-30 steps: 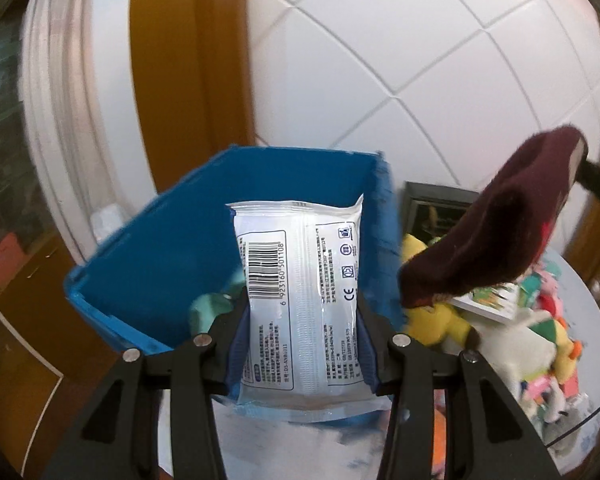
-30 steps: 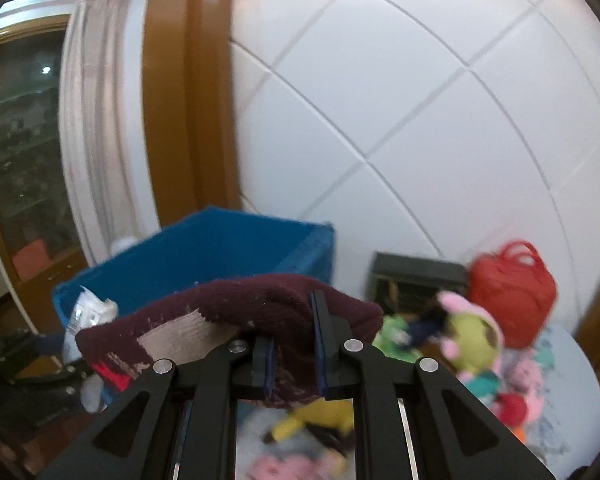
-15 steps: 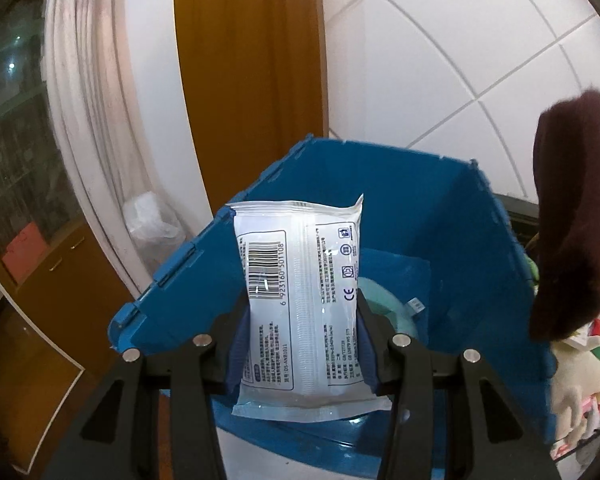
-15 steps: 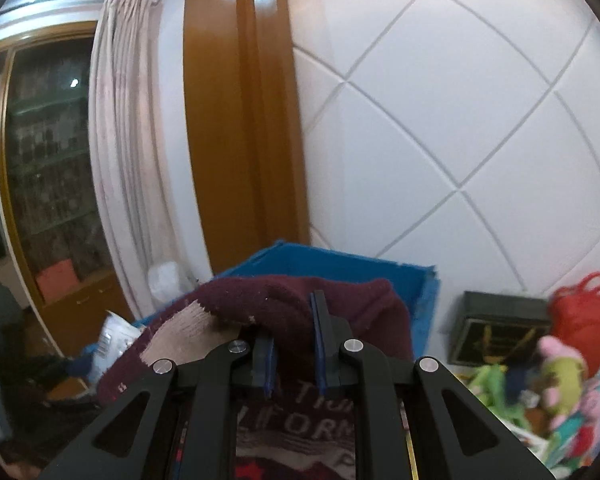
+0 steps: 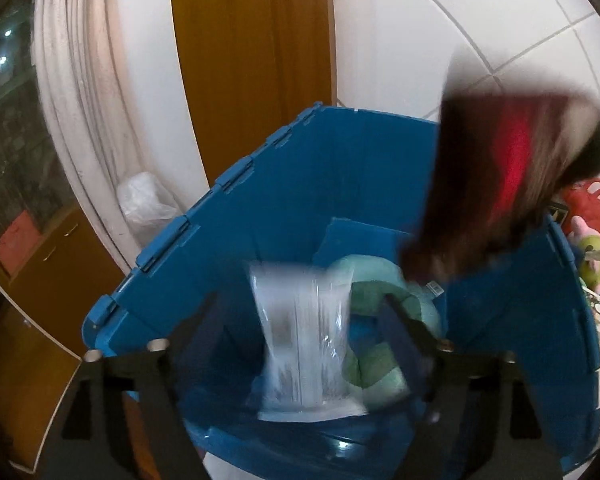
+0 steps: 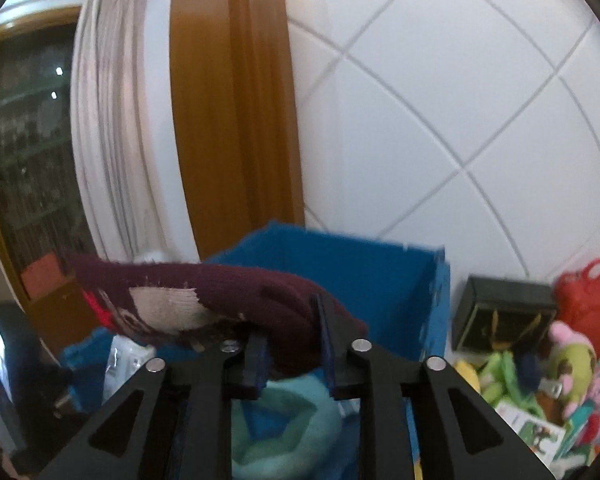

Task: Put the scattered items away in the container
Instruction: 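Carry the wipes packet and maroon bag into the blue crate and open both tools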

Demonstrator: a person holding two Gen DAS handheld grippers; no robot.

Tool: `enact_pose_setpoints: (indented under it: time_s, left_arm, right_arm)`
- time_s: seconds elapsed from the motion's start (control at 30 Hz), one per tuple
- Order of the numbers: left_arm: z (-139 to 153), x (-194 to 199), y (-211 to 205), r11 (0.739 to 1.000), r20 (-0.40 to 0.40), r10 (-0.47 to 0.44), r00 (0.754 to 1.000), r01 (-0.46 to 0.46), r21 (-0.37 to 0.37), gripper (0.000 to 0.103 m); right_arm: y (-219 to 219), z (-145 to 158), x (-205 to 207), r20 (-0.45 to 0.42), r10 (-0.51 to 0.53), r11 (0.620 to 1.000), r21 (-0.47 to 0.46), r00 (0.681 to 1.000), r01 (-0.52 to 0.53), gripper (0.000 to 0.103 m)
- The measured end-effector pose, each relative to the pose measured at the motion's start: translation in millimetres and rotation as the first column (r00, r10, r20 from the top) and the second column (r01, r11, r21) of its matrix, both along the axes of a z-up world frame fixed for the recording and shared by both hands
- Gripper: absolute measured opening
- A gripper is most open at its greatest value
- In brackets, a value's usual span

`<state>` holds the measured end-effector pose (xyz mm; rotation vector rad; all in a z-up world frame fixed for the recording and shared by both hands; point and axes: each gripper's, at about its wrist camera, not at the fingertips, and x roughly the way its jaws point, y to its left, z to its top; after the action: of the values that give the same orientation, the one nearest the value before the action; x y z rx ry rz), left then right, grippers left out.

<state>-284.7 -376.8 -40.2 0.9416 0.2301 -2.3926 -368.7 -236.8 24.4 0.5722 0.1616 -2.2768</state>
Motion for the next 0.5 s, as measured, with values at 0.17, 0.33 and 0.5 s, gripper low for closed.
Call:
enact_pose_setpoints:
  time_s: [0.17,0.33,0.5]
  left_arm:
    - [-5.6,-2.0,0.5,1.000,0.010,-0.020,1.000,0.020,0.015,0.081]
    - [-10.3,-2.4,2.6,0.999,0.018,-0.029,0.999,0.029,0.026,0.082]
    - [-6.9,1.6,4.3,0.999,0.013,-0.032,0.999,0.032,0.029,0.082]
  right_arm:
    - [-9.1,-36.6,-9.9,0.086,-0.022,0.994,0.111,0.996,0.013,0.056]
    - [-6.0,-34.1,0.1,0.063,-0.026,0.991,0.131,0.998,0.017,0.103]
    - [-5.7,-28.4,11.5,0.046,-0.013,0.990,0.140,0.999,0.007,0.103]
